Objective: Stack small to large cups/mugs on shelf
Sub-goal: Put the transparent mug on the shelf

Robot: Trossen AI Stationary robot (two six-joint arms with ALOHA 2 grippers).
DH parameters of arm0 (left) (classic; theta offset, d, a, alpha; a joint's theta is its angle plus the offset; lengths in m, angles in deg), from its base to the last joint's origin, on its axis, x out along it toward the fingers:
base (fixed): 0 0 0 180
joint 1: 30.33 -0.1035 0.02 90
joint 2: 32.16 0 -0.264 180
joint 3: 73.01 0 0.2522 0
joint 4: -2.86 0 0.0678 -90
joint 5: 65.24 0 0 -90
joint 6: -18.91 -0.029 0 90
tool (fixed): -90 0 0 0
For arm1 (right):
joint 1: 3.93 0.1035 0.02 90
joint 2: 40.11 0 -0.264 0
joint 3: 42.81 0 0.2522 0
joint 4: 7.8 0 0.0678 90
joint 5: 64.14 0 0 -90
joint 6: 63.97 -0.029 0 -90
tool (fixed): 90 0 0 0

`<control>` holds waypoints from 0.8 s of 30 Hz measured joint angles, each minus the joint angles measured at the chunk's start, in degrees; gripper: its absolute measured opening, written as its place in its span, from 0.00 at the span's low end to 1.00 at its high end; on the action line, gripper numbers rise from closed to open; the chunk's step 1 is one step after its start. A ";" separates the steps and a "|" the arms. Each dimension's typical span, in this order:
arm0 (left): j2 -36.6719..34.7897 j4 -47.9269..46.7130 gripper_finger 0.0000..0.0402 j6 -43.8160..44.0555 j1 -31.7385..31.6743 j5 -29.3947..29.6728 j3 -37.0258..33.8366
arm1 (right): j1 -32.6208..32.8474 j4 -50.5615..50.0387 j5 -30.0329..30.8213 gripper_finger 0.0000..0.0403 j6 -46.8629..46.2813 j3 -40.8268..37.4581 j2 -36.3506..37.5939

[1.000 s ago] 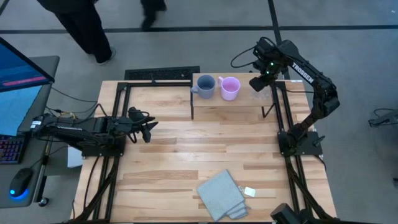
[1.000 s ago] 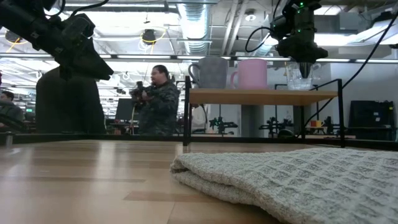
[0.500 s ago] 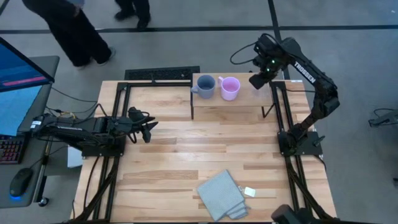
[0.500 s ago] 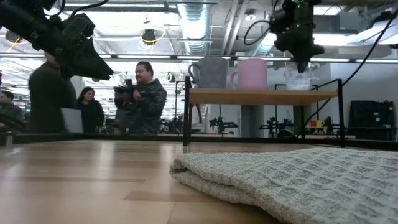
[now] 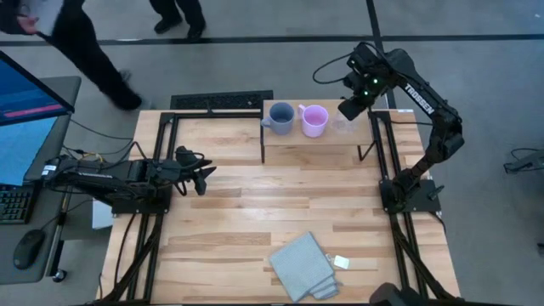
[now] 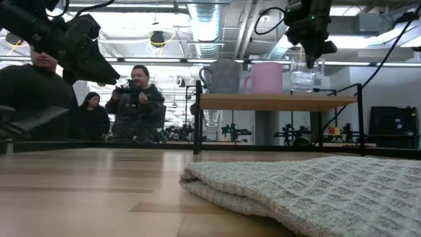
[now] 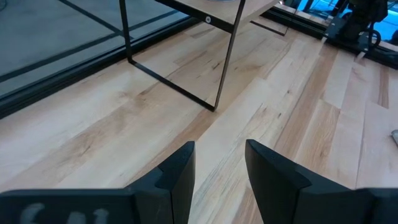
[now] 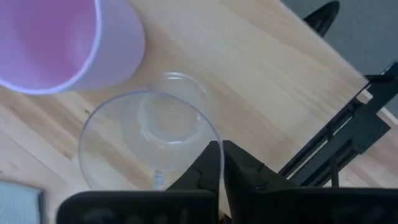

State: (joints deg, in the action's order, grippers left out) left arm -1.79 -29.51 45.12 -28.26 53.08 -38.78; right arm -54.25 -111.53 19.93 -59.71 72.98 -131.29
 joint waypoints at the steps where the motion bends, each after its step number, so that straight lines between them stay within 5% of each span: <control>1: 0.00 0.00 0.33 0.00 0.00 -0.03 0.02 | -0.01 -0.09 0.02 0.07 0.13 -0.40 0.00; 15: -0.02 0.02 0.33 0.03 0.00 -0.95 0.02 | 0.03 1.58 2.91 0.01 0.25 -6.09 0.13; 24: 0.00 0.02 0.33 0.02 0.00 -0.94 0.02 | 0.03 2.82 2.87 0.13 0.25 -6.60 -0.14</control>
State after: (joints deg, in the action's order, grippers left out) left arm -1.79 -29.49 45.15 -28.26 52.14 -38.76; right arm -54.22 -108.71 22.80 -59.46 66.38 -131.43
